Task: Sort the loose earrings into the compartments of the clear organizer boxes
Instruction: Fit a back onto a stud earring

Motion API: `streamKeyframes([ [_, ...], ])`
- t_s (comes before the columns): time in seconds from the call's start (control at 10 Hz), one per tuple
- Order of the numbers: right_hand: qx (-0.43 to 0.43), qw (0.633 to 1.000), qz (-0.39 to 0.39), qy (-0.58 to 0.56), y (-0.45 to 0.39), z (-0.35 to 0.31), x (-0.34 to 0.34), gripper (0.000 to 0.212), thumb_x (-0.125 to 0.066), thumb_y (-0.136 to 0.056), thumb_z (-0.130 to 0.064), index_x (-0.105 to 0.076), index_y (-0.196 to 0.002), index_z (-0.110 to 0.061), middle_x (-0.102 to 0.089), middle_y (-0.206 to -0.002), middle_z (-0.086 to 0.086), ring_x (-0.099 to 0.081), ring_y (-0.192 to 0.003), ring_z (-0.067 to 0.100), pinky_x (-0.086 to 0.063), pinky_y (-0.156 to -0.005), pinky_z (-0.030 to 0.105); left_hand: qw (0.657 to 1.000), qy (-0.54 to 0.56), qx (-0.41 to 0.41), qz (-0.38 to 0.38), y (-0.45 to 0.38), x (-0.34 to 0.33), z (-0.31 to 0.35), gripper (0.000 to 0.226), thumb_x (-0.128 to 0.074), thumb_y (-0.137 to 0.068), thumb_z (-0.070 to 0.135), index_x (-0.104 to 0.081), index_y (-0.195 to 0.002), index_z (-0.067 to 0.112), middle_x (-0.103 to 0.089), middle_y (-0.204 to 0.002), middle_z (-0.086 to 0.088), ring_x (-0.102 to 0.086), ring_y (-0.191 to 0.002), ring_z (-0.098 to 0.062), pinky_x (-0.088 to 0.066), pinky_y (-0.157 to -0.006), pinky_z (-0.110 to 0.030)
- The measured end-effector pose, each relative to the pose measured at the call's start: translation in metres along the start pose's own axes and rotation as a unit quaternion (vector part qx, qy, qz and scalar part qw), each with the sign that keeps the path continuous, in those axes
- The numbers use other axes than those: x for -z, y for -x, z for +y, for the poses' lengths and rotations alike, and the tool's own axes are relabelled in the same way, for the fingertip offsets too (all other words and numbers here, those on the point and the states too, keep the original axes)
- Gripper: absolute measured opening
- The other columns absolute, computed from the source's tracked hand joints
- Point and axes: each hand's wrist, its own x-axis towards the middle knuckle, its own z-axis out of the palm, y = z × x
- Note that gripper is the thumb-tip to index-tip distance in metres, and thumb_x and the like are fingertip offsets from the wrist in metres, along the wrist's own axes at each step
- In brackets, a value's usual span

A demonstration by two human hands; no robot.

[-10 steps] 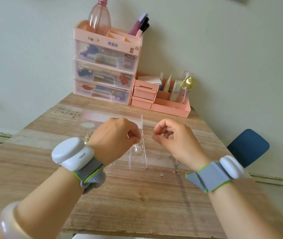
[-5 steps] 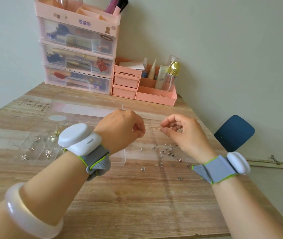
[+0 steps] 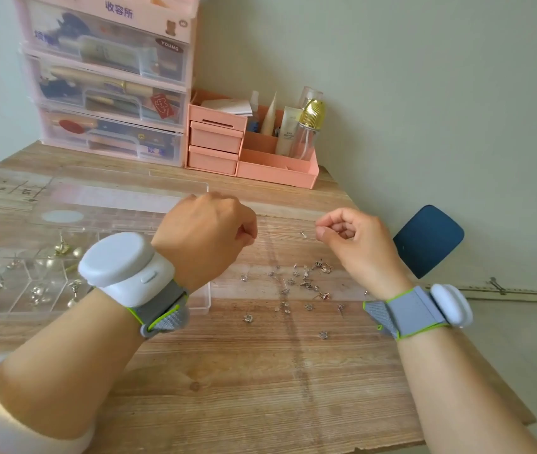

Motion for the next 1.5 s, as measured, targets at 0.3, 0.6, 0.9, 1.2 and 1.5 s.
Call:
streamKeyframes([
  [0.3, -0.044, 0.998, 0.047, 0.027, 0.005, 0.010, 0.000, 0.005, -0.064, -0.084, -0.015, -0.068, -0.080, -0.015, -0.068, -0.077, -0.001, -0.062, -0.075, 0.016, -0.048, -0.077, 0.030, 0.998, 0.021, -0.010, 0.053, 0.007, 0.003, -0.005, 0.012, -0.057, -0.087, 0.020, -0.069, -0.089, 0.020, -0.063, -0.085, 0.005, -0.057, -0.080, -0.016, -0.047, -0.077, -0.033],
  [0.6, -0.044, 0.997, 0.003, 0.057, 0.008, 0.015, 0.002, 0.011, -0.067, -0.082, -0.026, -0.071, -0.082, -0.017, -0.068, -0.075, -0.004, -0.052, -0.061, -0.001, -0.045, -0.069, 0.021, 0.997, 0.032, -0.012, 0.065, 0.012, 0.003, -0.005, 0.011, -0.059, -0.086, 0.020, -0.070, -0.086, 0.019, -0.063, -0.083, 0.006, -0.058, -0.076, -0.017, -0.049, -0.076, -0.035],
  [0.9, -0.051, 0.992, -0.041, 0.107, 0.009, 0.019, -0.002, 0.005, -0.071, -0.080, -0.027, -0.071, -0.078, -0.022, -0.065, -0.069, -0.008, -0.050, -0.060, -0.002, -0.038, -0.059, 0.015, 0.997, 0.044, -0.013, 0.069, 0.013, 0.002, -0.004, 0.010, -0.060, -0.085, 0.020, -0.069, -0.085, 0.020, -0.063, -0.083, 0.005, -0.058, -0.077, -0.018, -0.049, -0.075, -0.037],
  [1.2, -0.065, 0.997, -0.005, 0.038, 0.007, 0.019, 0.000, 0.006, -0.068, -0.082, -0.019, -0.071, -0.078, -0.017, -0.070, -0.074, -0.004, -0.061, -0.069, 0.007, -0.043, -0.066, 0.013, 0.997, 0.044, -0.007, 0.065, 0.013, 0.002, -0.004, 0.010, -0.059, -0.085, 0.021, -0.069, -0.086, 0.020, -0.063, -0.084, 0.006, -0.058, -0.078, -0.017, -0.048, -0.077, -0.036],
  [1.5, -0.080, 0.995, 0.000, -0.062, 0.008, 0.010, 0.002, 0.008, -0.062, -0.087, -0.013, -0.067, -0.080, -0.013, -0.068, -0.069, -0.006, -0.053, -0.052, -0.005, -0.039, -0.055, 0.010, 0.997, 0.045, -0.007, 0.056, 0.012, 0.001, -0.004, 0.010, -0.059, -0.086, 0.021, -0.069, -0.087, 0.021, -0.062, -0.084, 0.007, -0.057, -0.078, -0.015, -0.049, -0.076, -0.036],
])
